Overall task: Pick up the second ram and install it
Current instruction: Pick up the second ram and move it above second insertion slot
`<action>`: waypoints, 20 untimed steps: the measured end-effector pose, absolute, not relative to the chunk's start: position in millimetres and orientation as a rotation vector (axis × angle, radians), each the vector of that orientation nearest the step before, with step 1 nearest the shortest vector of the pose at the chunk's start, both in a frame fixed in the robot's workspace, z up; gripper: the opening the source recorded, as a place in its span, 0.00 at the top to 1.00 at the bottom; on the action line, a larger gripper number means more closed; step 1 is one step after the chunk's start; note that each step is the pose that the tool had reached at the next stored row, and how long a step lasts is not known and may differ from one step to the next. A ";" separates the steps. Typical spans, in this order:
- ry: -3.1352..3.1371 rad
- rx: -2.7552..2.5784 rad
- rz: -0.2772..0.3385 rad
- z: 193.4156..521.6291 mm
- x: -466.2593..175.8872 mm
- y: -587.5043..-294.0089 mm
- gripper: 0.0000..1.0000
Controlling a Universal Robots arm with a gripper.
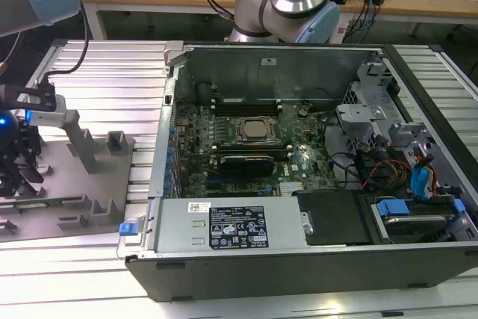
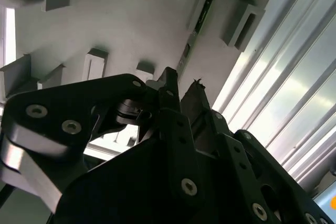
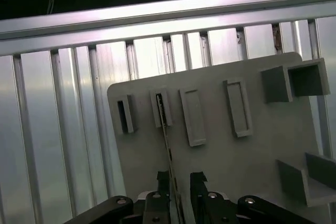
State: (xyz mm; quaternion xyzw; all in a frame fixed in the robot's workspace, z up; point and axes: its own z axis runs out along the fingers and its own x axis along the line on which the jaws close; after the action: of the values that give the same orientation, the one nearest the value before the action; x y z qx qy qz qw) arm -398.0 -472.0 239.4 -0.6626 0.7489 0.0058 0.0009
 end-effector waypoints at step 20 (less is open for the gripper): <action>2.297 -2.141 0.018 202.6 -401.8 -475.2 0.87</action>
State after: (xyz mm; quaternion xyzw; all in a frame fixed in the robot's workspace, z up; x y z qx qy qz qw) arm -401.8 -475.2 202.6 -0.6820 0.7314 0.0058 0.0007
